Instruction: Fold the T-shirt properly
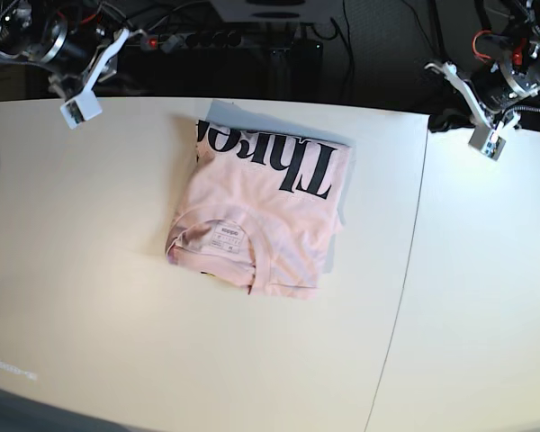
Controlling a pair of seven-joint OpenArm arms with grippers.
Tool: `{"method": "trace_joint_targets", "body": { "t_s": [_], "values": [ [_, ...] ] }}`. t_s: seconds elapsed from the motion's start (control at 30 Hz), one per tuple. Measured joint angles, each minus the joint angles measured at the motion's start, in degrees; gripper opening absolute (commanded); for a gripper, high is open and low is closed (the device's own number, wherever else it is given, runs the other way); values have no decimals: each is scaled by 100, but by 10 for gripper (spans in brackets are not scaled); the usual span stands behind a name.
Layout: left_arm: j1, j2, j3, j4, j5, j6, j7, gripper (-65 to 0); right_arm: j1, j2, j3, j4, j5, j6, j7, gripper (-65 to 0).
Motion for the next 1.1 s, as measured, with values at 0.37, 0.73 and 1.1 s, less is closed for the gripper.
{"method": "trace_joint_targets", "body": {
  "t_s": [0.37,0.73,1.1],
  "values": [
    [-92,22,0,-3759,1478,9,-1714,-637,-400,-109,-4,-3425,-407,-20,417,-650],
    [-2465,76,975,-7934,3213,1600,-2409,-650,2503,-140,0,-8380,-1237,-50,688,-650],
    [-3340,570,2514,-8437,3381,2138,-2328,-650,3930,-935,9,-9038,-1965,-199,763,-650]
  ]
}}
